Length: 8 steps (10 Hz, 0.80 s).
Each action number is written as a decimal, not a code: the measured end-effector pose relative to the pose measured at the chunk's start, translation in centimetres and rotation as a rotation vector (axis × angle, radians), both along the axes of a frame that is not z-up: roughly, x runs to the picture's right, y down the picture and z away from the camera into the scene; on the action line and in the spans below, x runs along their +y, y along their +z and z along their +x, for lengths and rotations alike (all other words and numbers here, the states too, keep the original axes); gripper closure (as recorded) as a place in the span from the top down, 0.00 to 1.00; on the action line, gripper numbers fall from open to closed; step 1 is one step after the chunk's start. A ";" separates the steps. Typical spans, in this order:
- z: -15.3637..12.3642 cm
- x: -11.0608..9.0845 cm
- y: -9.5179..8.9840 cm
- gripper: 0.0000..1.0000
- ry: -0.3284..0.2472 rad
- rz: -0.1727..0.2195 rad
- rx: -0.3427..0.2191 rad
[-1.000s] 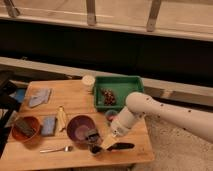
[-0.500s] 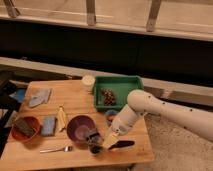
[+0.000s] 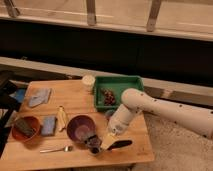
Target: Place brush in metal cup
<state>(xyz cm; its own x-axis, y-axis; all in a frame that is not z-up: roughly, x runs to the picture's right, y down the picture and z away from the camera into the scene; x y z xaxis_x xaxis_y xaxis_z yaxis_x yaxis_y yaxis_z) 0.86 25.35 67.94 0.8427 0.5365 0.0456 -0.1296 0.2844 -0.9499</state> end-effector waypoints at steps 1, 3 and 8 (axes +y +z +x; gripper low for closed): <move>0.2 0.3 0.1 0.00 0.002 -0.010 0.007; 0.5 0.5 0.5 0.00 0.004 -0.020 0.019; 1.1 1.4 1.7 0.33 0.011 -0.056 0.051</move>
